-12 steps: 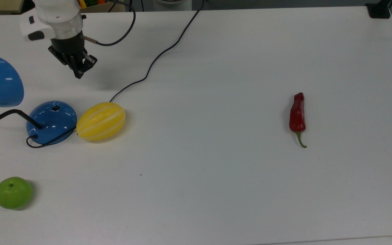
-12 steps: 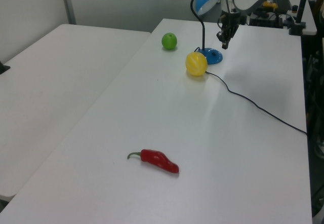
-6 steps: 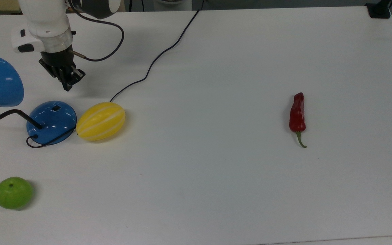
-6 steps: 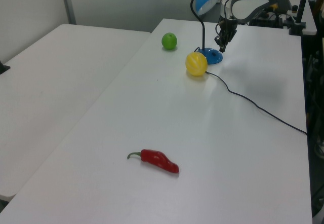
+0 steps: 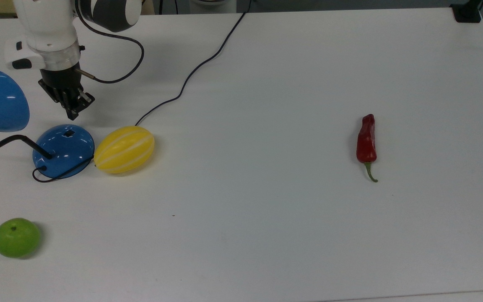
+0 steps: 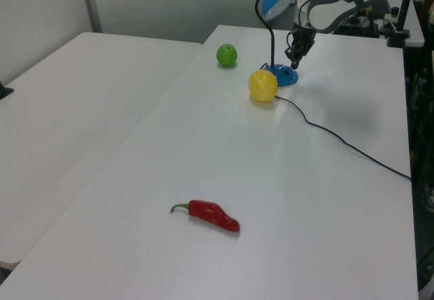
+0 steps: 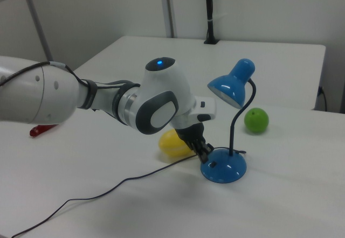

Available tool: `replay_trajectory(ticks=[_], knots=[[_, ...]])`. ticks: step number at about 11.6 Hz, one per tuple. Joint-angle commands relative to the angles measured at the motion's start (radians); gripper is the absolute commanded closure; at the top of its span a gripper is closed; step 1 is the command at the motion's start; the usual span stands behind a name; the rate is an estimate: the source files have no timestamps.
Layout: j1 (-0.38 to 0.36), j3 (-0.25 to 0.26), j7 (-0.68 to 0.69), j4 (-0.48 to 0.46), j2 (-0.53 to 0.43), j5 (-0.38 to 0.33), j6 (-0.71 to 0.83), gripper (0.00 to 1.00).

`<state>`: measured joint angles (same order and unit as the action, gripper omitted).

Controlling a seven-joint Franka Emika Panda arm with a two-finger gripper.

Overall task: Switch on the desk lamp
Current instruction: 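Press down on the switch on the blue lamp base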

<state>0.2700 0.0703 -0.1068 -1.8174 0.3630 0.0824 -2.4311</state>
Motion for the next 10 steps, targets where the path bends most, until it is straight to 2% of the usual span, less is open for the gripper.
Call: replay_trajectory(ticks=[1,8,10], knots=[[0.015,-0.001,-0.028,0.030,0.039,0.023,-0.051,1.00],[0.015,-0.001,-0.016,0.049,0.088,0.027,-0.147,1.00],[0.015,-0.003,-0.017,0.047,0.088,0.053,-0.148,1.00]])
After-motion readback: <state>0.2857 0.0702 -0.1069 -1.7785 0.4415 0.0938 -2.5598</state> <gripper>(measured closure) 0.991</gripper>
